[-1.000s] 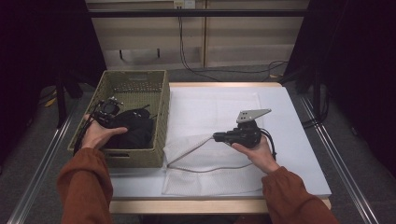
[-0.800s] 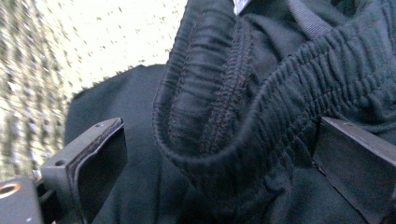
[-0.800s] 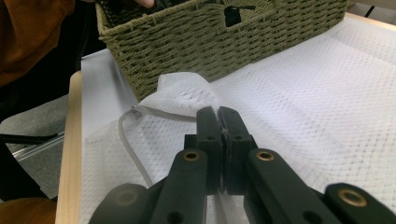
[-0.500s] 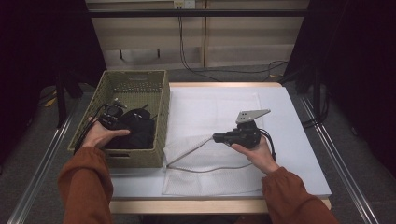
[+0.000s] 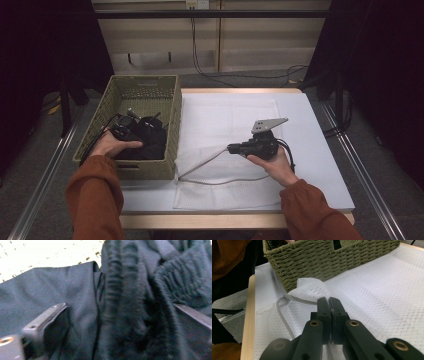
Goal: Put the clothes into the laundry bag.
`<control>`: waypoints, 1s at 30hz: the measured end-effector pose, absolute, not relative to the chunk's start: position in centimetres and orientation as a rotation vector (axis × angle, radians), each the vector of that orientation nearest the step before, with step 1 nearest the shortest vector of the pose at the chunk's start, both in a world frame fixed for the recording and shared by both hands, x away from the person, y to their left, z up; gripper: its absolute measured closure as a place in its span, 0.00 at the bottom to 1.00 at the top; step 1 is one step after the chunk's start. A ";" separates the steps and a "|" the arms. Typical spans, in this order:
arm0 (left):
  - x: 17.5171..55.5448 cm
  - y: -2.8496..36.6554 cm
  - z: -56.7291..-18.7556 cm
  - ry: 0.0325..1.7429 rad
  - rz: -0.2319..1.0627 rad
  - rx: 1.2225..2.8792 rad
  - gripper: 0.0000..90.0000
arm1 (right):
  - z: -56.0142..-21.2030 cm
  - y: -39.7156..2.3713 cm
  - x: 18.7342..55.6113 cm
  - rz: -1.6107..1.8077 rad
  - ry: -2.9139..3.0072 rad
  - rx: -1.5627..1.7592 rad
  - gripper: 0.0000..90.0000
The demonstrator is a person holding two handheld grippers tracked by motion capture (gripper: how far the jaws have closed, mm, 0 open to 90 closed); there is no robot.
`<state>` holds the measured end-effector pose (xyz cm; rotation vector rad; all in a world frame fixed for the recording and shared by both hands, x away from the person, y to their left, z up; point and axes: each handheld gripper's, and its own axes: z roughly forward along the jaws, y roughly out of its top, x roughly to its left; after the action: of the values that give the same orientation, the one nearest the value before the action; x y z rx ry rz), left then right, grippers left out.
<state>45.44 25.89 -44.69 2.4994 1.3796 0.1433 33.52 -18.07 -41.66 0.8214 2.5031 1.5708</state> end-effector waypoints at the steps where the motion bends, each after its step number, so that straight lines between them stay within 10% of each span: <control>1: 45.5 26.0 -44.8 1.371 0.159 2.502 0.02 | -41.6 -18.1 33.5 1.570 2.502 0.823 0.98; 8: 45.8 26.3 -45.0 1.353 0.115 2.507 0.03 | -41.7 -18.0 33.6 1.553 2.510 0.819 0.98; 21: 45.9 26.0 -44.5 1.393 -0.075 2.472 0.45 | -41.9 -18.0 33.6 1.555 2.524 0.817 0.98; 25: 46.0 26.0 -44.2 1.344 -0.127 2.531 0.72 | -41.9 -17.9 33.6 1.549 2.526 0.815 0.98; 30: 45.9 25.8 -44.0 1.339 -0.118 2.536 0.78 | -41.9 -17.9 33.6 1.551 2.526 0.816 0.98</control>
<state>45.92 25.84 -43.99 2.5357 1.3389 -0.1178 33.64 -17.89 -41.89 0.8159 2.5262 1.5513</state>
